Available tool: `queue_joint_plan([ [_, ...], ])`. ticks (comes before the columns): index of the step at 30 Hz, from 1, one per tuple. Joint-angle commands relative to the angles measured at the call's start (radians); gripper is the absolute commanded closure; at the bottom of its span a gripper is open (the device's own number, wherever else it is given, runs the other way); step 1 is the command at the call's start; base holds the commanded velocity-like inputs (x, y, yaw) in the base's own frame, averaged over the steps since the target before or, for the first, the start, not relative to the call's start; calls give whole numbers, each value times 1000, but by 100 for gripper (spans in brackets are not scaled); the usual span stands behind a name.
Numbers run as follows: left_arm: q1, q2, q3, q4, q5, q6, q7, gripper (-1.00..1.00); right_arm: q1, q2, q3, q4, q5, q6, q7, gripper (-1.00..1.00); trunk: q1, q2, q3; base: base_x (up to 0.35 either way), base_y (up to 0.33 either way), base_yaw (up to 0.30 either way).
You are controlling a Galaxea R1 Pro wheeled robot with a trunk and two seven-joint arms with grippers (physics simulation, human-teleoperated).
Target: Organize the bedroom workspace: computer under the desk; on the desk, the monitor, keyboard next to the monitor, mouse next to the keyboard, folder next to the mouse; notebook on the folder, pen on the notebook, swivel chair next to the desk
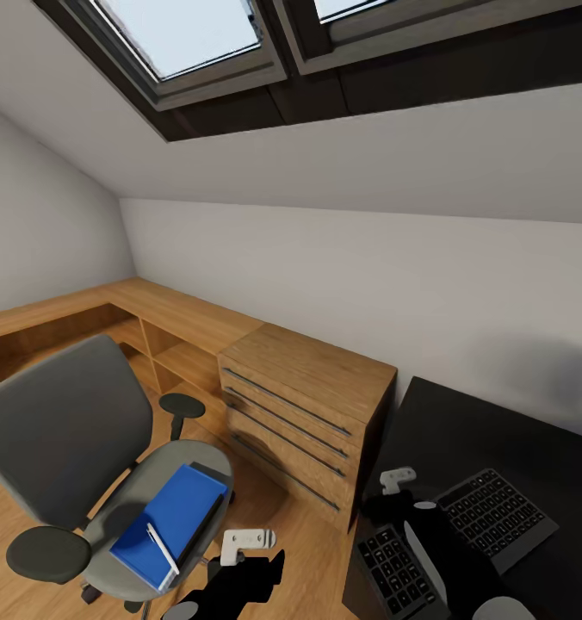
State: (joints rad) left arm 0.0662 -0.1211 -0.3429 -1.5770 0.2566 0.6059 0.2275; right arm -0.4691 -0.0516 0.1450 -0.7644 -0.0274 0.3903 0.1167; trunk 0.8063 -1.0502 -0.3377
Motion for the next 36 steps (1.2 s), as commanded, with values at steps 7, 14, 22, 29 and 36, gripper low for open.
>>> queue_joint_plan([
  [7, 0, 0, -1, -2, 10, 3, 9, -100, 7, -3, 2, -114, -6, 10, 1, -100, 0, -1, -1, 0, 0, 0],
  [14, 0, 1, -1, -1, 10, 3, 9, -100, 42, -6, 1, -209, -6, 25, 0, -100, 0, -1, -1, 0, 0, 0],
  [22, 0, 0, -1, 7, 9, 3, 10, -100, 108, -10, -86, -364, -27, 53, -2, -100, 0, -1, -1, 0, 0, 0],
  [29, 0, 0, -1, 8, 9, 3, 10, -100, 112, -10, -96, -368, -39, 53, -2, -100, 0, -1, 4, 0, 0, -152],
  [36, 0, 0, -1, 8, 9, 3, 10, -100, 112, -10, -95, -365, -38, 53, -2, -100, 0, -1, 11, 0, 0, -234],
])
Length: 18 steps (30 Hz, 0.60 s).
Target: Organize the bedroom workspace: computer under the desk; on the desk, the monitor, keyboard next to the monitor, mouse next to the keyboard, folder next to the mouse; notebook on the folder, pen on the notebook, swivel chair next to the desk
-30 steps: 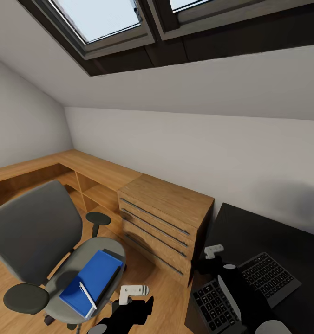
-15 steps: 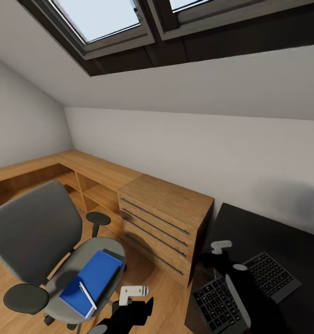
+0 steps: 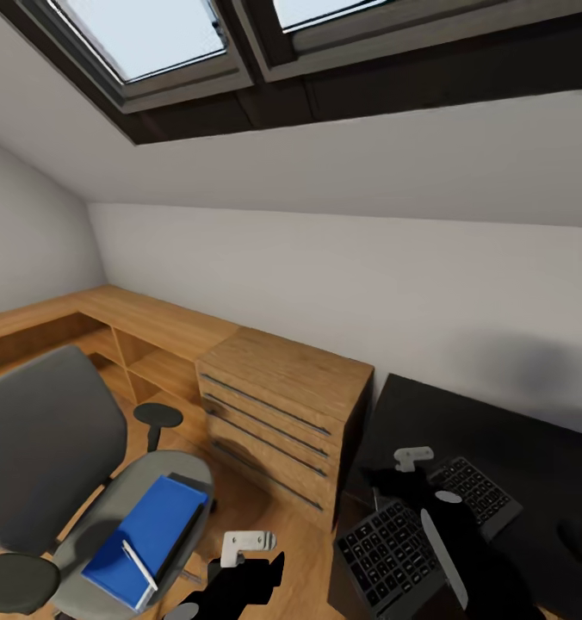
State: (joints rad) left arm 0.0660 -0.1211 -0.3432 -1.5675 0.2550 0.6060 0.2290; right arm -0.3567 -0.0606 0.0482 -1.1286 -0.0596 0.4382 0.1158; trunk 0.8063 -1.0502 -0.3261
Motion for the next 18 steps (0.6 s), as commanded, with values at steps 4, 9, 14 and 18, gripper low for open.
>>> queue_joint_plan([
  [4, 0, 0, 0, -2, 11, 3, 9, -100, -1, 0, 4, 1, -3, 5, -2, -100, 0, -1, 3, 0, 0, -249],
  [9, 0, 0, 0, -2, 11, 3, 9, -100, -1, 1, 5, 2, -2, 5, -1, -100, 0, -1, 6, 0, 0, -263],
  [14, 0, 0, 0, -1, 11, 3, 9, -100, -1, 1, 5, 3, -2, 5, -1, -100, 0, -1, 8, 0, 0, -213],
  [18, 0, 1, 0, 0, 12, 3, 9, -100, -1, 2, 8, 20, -2, 2, -1, -100, 0, -1, 8, -157, 0, -34],
])
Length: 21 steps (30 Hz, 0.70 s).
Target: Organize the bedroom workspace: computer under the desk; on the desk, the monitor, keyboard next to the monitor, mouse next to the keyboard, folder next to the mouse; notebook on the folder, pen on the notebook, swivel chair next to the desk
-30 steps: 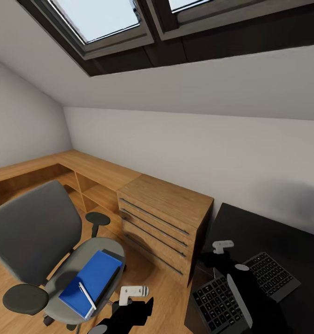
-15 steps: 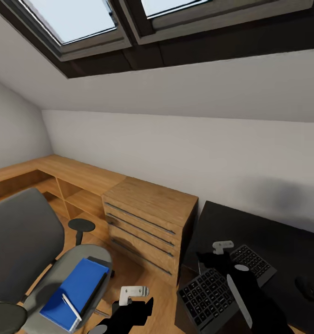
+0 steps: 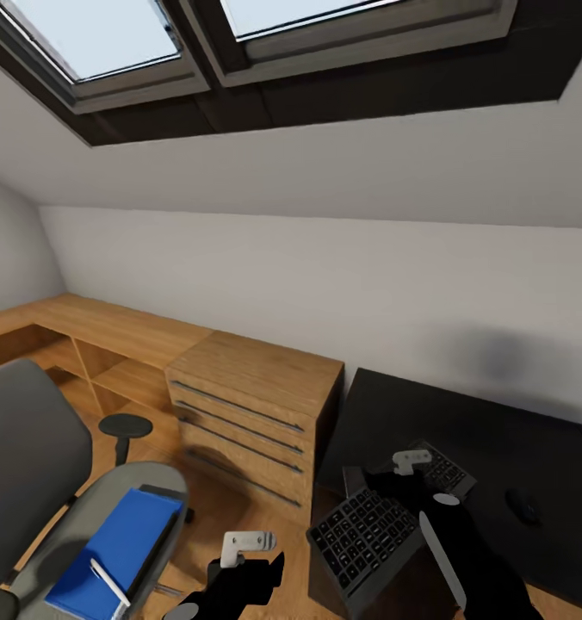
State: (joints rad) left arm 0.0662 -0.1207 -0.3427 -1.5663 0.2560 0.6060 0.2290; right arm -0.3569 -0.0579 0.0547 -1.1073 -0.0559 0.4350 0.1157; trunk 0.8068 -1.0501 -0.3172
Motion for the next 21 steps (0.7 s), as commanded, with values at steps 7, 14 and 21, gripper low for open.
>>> queue_joint_plan([
  [7, 0, 1, 1, -2, 11, 3, 9, -100, -1, 0, 2, 2, -6, 4, -1, -100, 0, -1, -1, -173, 0, -4],
  [14, 0, 1, 2, -2, 11, 2, 9, -100, -1, 1, 1, 3, -8, 2, 1, -100, 0, -1, -1, -19, 0, 0],
  [21, 0, 2, 6, -2, 10, 2, 10, -100, 0, 0, 0, 2, -14, 1, 3, -100, 0, -1, -1, -1, 0, 0],
])
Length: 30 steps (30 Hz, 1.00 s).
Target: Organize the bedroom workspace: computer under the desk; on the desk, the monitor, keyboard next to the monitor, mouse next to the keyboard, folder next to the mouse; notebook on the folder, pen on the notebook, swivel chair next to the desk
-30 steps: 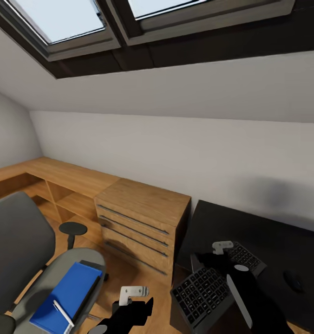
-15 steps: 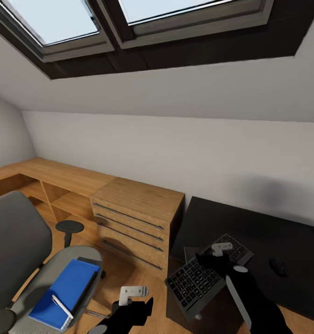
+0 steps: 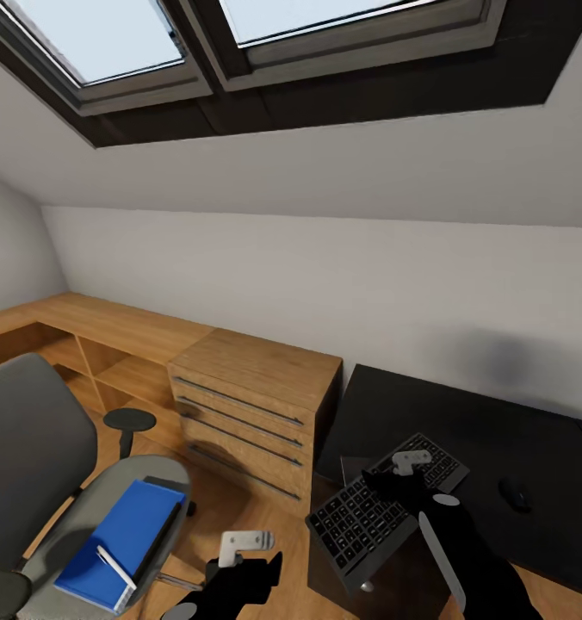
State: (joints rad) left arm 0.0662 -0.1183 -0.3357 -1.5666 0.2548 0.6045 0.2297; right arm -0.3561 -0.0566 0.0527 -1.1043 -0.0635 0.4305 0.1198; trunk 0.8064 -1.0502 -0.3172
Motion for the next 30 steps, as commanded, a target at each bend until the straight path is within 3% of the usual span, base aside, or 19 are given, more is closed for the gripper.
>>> queue_joint_plan([
  [1, 0, 0, 0, -1, 11, 3, 9, -100, 0, -1, 1, -2, -7, 5, -1, -100, 0, -1, -1, 0, 0, 0],
  [21, 0, 1, 1, 3, 6, 1, 13, -100, 2, 0, 0, -11, -7, 3, -1, -100, 0, -1, -1, -148, 88, 0],
  [30, 0, 1, 1, 4, 6, 1, 13, -100, 5, 0, 1, -11, -6, -10, -1, -100, 0, -1, -1, -27, 6, 0],
])
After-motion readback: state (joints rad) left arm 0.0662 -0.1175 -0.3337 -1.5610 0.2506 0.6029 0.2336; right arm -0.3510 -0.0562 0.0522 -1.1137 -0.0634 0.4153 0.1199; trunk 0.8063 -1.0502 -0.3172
